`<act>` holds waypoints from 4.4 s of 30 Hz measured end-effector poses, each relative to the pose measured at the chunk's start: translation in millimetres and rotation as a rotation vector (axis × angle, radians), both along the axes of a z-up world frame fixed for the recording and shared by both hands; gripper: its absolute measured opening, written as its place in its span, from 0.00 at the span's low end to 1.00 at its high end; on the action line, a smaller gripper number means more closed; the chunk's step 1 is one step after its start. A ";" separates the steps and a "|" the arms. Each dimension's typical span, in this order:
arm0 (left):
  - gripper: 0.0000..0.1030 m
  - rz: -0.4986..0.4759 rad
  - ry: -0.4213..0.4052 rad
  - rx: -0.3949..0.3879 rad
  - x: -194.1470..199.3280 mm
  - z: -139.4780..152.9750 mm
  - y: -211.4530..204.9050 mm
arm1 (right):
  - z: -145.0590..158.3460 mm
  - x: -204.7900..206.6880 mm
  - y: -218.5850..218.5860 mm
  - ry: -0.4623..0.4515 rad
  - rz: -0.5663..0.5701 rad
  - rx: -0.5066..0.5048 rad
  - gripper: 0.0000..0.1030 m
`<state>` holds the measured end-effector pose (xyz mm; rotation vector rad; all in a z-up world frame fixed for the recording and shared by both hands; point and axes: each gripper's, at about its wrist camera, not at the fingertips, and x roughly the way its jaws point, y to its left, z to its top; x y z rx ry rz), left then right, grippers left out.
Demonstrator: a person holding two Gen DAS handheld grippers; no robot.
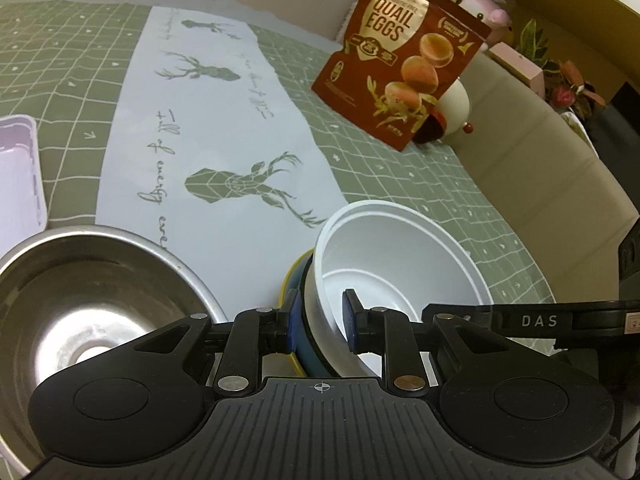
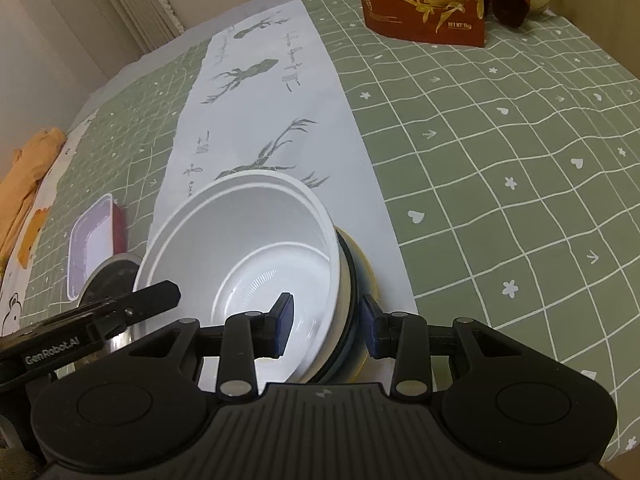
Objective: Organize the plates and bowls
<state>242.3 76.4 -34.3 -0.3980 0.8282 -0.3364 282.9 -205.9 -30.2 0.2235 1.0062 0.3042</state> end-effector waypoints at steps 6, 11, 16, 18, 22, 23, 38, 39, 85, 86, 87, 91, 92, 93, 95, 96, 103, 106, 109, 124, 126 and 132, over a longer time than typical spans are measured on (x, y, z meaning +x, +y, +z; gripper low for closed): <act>0.25 -0.026 -0.039 -0.064 -4.7 6.1 0.8 | 3.2 3.5 -2.8 -0.013 -0.017 0.021 0.35; 0.25 -0.023 -0.040 -0.075 -4.3 5.8 1.5 | 3.4 6.1 -1.4 -0.022 -0.025 0.018 0.35; 0.25 -0.021 -0.034 -0.074 -3.8 4.7 1.5 | 2.6 6.0 -1.7 -0.028 -0.024 0.017 0.35; 0.24 -0.017 -0.033 -0.073 -3.1 3.8 2.0 | 2.3 5.4 -2.0 -0.031 -0.024 0.018 0.35; 0.24 -0.003 -0.038 -0.075 -1.8 2.2 3.2 | 3.6 1.4 -2.0 -0.047 -0.020 0.017 0.35; 0.25 0.003 -0.042 -0.069 -1.7 1.8 3.1 | 4.8 -0.6 -1.6 -0.058 -0.021 0.011 0.35; 0.25 0.073 -0.097 0.118 -7.5 10.0 -12.1 | 24.3 -47.6 -8.1 -0.318 -0.025 -0.137 0.41; 0.25 0.071 -0.099 0.129 -9.4 12.2 -13.1 | 25.9 -50.7 -7.3 -0.330 -0.023 -0.139 0.41; 0.21 -0.015 -0.203 -0.141 -33.1 4.9 88.0 | 34.5 -104.4 94.1 -0.534 -0.008 -0.222 0.65; 0.21 -0.038 -0.197 -0.143 -30.1 3.7 78.1 | 31.7 -107.1 83.8 -0.545 -0.042 -0.223 0.65; 0.20 -0.057 -0.184 -0.129 -26.4 2.9 67.2 | 28.9 -110.0 72.5 -0.551 -0.074 -0.219 0.65; 0.14 -0.113 -0.118 -0.149 -10.6 10.4 36.6 | 14.6 -113.1 35.0 -0.523 -0.150 -0.175 0.65; 0.13 -0.131 -0.115 -0.184 -6.8 16.3 32.4 | 11.1 -111.2 27.1 -0.504 -0.162 -0.160 0.65; 0.13 -0.148 -0.128 -0.214 -5.7 23.7 29.6 | 8.3 -109.8 19.5 -0.490 -0.173 -0.145 0.65; 0.13 -0.159 -0.172 -0.215 -4.0 40.1 17.3 | 3.1 -108.1 6.1 -0.466 -0.193 -0.123 0.65; 0.13 -0.156 -0.201 -0.200 -4.2 47.7 11.7 | 0.2 -106.8 1.3 -0.457 -0.198 -0.115 0.65; 0.13 -0.033 -0.371 -0.025 -23.1 58.5 0.8 | -10.6 -102.0 -11.1 -0.435 -0.206 -0.071 0.65; 0.13 -0.063 -0.319 -0.001 -17.1 57.7 0.3 | -15.8 -97.0 -7.8 -0.415 -0.200 -0.073 0.65; 0.14 -0.098 -0.260 0.059 -14.3 55.3 -2.5 | -22.3 -90.9 -3.9 -0.391 -0.199 -0.063 0.65; 0.23 -0.071 -0.041 0.178 -2.4 28.2 -5.6 | -27.4 -77.2 -4.6 -0.347 -0.164 0.001 0.65; 0.26 -0.060 -0.023 0.193 2.0 23.5 -7.8 | -27.8 -71.7 -7.0 -0.326 -0.147 0.028 0.65; 0.30 -0.074 0.063 0.192 19.5 1.5 -19.3 | -36.4 -45.9 -10.8 -0.224 -0.060 0.112 0.65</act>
